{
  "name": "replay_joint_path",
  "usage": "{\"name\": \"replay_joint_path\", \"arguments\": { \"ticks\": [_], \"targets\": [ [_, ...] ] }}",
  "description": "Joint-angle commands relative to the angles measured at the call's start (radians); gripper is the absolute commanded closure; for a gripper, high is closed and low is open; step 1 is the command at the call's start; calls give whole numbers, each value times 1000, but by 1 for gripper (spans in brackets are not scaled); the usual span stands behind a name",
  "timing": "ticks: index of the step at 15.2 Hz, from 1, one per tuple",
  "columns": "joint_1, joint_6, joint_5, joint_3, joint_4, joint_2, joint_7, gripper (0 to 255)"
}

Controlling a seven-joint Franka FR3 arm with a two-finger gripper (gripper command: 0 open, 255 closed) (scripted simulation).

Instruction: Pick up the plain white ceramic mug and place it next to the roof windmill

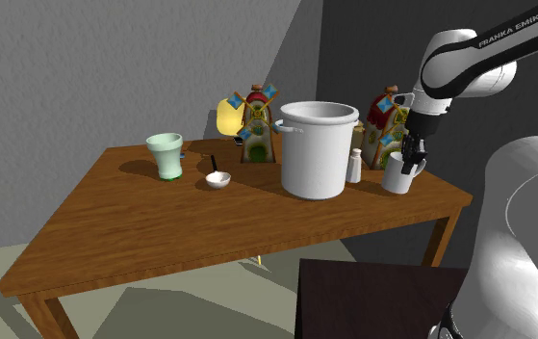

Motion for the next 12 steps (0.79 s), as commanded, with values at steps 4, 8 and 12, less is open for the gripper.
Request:
{"name": "replay_joint_path", "arguments": {
  "ticks": [4, 8, 12],
  "targets": [
    [7, 9, -3, -10, -2, 3, 2, 255],
    [7, 9, -4, -10, -2, 3, 2, 0],
    [7, 9, -4, -10, -2, 3, 2, 0]
  ]
}}
